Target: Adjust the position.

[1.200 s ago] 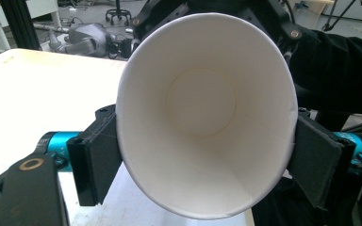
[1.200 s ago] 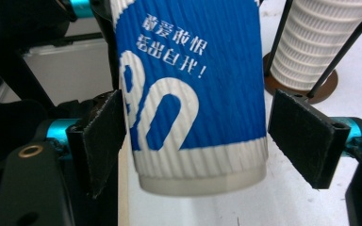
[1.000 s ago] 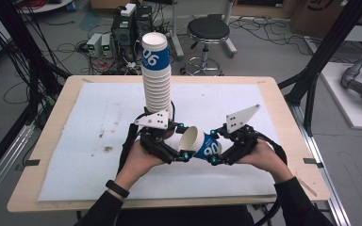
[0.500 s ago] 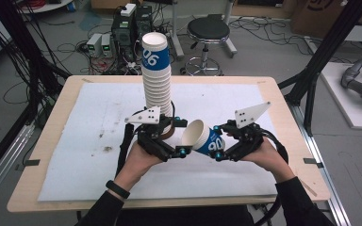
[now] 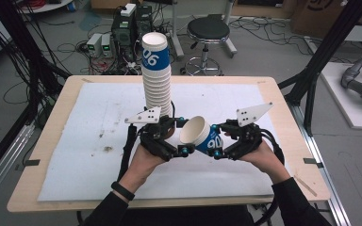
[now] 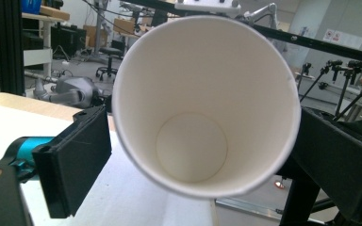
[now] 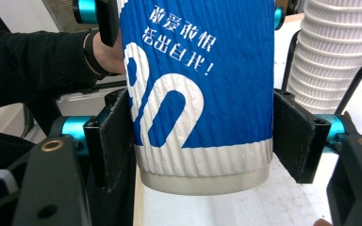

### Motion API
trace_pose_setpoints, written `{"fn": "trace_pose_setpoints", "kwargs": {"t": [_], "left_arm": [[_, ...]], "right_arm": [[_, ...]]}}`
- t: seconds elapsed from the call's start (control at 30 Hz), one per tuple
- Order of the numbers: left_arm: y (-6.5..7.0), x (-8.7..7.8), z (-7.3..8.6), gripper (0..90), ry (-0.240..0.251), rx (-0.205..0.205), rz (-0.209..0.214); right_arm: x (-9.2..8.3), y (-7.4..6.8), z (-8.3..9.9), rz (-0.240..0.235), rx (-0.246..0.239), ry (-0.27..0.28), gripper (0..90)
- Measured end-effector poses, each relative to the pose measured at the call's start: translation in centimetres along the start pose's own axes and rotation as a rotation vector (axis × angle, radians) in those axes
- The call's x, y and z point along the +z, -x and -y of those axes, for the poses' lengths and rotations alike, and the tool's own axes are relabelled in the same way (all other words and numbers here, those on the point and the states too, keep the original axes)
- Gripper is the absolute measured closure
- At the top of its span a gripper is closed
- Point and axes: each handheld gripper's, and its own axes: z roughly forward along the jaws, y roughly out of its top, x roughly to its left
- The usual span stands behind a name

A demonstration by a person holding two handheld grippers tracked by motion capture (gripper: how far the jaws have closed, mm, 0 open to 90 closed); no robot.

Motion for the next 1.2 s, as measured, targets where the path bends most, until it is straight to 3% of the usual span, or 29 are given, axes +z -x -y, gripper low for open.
{"fn": "trace_pose_setpoints", "kwargs": {"t": [0.17, 0.33, 0.5, 0.77, 0.83, 0.9, 0.97, 1.2], "left_arm": [[-0.2, -0.1, 0.0, 6.8, 0.004, -0.006, -0.012], [-0.2, -0.3, 0.0, 17.5, 0.012, 0.013, 0.010], [-0.2, -0.3, 0.0, 19.2, 0.009, 0.008, 0.013], [-0.2, -0.3, -0.4, 20.1, -0.045, 0.021, -0.001], [-0.2, -0.3, -0.5, 20.5, -0.069, 0.018, -0.008], [-0.2, -0.3, -0.7, 21.0, -0.092, 0.018, -0.014], [-0.2, -0.3, -0.9, 21.1, -0.121, 0.021, -0.023], [-0.1, -0.3, -1.1, 21.4, -0.141, 0.027, -0.031]], "right_arm": [[0.3, 0.0, 0.0, -0.001, 0.001, -0.004, 28.4], [0.4, 0.1, 0.1, 0.003, 0.003, 0.002, 28.5], [0.5, 0.1, 0.2, 0.003, 0.004, 0.003, 28.6], [0.8, 0.1, 0.4, 0.007, 0.009, -0.020, 27.4], [0.9, 0.1, 0.4, 0.004, 0.011, -0.032, 23.2], [1.0, 0.1, 0.4, 0.014, 0.019, -0.060, 21.0], [1.2, 0.0, 0.3, 0.037, -0.002, -0.099, 21.0], [2.4, -0.2, 0.4, 0.041, -0.006, -0.127, 20.9]]}}
